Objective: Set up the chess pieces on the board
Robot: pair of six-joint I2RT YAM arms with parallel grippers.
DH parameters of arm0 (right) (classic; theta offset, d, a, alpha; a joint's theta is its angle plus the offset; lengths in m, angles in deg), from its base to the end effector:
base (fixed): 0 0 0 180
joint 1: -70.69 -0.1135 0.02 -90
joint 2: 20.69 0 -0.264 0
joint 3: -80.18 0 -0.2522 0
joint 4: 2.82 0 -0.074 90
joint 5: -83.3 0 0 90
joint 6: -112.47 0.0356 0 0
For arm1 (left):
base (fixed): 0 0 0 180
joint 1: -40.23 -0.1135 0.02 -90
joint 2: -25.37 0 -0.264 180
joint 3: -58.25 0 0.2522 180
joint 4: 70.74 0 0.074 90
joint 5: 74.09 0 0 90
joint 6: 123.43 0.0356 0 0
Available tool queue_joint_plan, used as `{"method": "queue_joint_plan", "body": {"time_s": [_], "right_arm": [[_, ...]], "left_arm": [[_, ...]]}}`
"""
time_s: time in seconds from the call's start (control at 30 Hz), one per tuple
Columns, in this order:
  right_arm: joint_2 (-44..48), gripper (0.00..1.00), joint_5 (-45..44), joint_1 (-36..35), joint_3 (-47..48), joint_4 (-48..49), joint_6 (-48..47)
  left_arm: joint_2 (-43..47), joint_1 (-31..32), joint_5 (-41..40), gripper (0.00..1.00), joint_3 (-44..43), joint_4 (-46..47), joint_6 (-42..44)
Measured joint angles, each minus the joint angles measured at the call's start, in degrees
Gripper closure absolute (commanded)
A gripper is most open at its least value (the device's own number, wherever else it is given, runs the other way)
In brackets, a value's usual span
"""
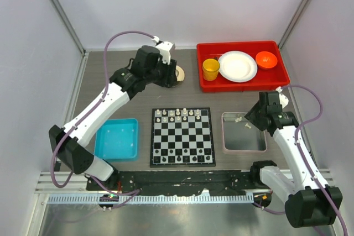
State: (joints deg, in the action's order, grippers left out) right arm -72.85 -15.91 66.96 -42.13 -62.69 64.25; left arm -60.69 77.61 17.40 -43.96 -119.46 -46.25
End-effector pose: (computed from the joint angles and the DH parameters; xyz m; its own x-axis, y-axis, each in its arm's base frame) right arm 0.1727 0.0055 0.2576 -0.5853 0.6209 -0.5214 0.5617 0.7743 0.2914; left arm 0.2668 -0.2050 0.3880 -0.5556 0.1454 -0.8186 0.5138 0.8341 -0.2006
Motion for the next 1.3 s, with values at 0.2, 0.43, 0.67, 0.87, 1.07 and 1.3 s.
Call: {"method": "queue_joint_plan", "body": {"time_s": [0.2, 0.43, 0.67, 0.87, 1.07, 1.3], "right_arm": [[-1.22, 0.53, -1.51, 0.0, -1.14, 0.17, 0.17], [-2.64, 0.52, -3.26, 0.0, -2.58, 0.2, 0.39], [-4.79, 0.52, -4.24, 0.02, -2.69, 0.26, 0.63], [-5.38, 0.52, -4.48, 0.04, -2.69, 0.5, 0.87], [-6.14, 0.51, -4.59, 0.11, -3.06, 1.01, 1.09], [-9.46, 0.52, -3.72, 0.11, -4.74, 3.08, 1.29]], "left_arm": [[1.07, -1.36, 1.86, 0.54, 5.77, 3.19, 0.46], [1.29, -1.31, 3.48, 0.55, 9.79, 5.84, -0.13], [1.4, -2.27, 5.6, 0.55, 11.19, 8.5, -2.08], [1.4, -2.47, 6.34, 0.56, 11.23, 9.01, -3.04], [1.4, -2.54, 7.32, 0.56, 11.23, 9.09, -3.58], [1.4, -2.67, 7.67, 0.56, 11.23, 9.09, -3.72]]}}
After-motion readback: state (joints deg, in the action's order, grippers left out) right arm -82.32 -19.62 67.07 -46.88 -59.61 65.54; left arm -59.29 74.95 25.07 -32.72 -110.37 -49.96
